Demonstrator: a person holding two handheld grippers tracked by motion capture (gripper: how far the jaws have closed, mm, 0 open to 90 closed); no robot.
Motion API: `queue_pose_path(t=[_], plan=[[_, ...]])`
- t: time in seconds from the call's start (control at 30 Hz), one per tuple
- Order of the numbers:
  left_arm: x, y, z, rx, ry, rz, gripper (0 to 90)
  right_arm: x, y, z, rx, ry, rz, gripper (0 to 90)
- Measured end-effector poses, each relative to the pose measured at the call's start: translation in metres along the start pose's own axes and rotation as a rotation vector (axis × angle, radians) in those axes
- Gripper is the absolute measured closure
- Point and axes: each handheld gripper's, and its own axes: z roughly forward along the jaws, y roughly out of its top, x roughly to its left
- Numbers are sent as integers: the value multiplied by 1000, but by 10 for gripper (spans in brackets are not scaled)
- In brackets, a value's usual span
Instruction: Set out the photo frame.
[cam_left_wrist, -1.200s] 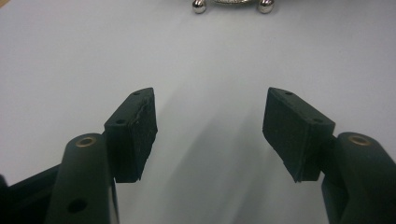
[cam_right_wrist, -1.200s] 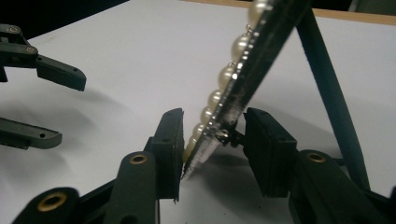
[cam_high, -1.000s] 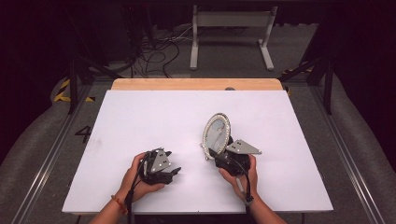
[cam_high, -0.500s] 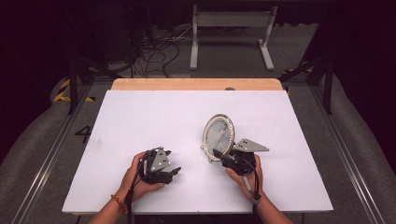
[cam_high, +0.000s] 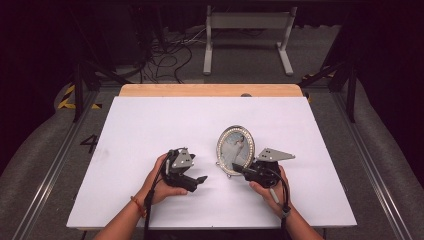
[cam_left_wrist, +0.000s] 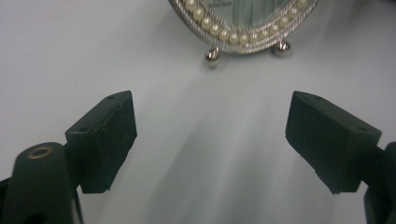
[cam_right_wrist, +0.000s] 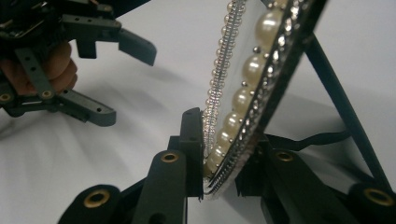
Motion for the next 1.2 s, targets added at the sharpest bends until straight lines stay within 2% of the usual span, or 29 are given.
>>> queue_pose_path(t=[0.07,0.13,0.23,0.3,0.37,0.47,0.53,0.6,0.67,0.73,0.87,0.97,1.03,1.07,1.1,1.2], plan=[[2,6,5,-23,-11,-18,169,-1,0,-1,6,8,-6,766],[4,10,8,-26,-11,-17,166,-1,0,-1,8,6,-8,756],[9,17,16,-45,-15,-18,154,4,2,-6,5,-33,-49,651],[11,20,20,-77,-12,-22,152,5,4,-12,-7,-39,-60,652],[14,23,25,-71,-28,-21,144,5,4,-16,-23,-39,-55,665],[18,27,31,-84,-44,-37,134,5,4,-17,-43,-50,-56,739],[20,30,33,-100,-69,-45,134,3,4,-16,-50,-32,-43,748],[22,33,37,-113,-70,-47,134,0,4,-16,-51,-18,-37,752],[21,34,44,-97,-53,-30,147,-1,4,-17,-43,-10,-40,753],[21,33,51,-83,-68,-36,149,-1,4,-17,-42,-4,-38,755],[22,31,59,-91,-92,-61,141,-2,4,-18,-40,4,-29,756],[23,32,62,-86,-99,-49,127,-3,5,-18,-26,7,-43,755],[25,32,64,-74,-123,-50,127,-2,7,-18,-18,2,-46,753],[27,33,65,-64,-152,-60,123,-2,7,-18,-17,2,-45,753],[27,35,65,-65,-155,-42,123,-1,7,-18,-15,0,-47,752],[27,41,65,-88,-172,-43,135,-2,8,-18,-11,0,-53,750]])
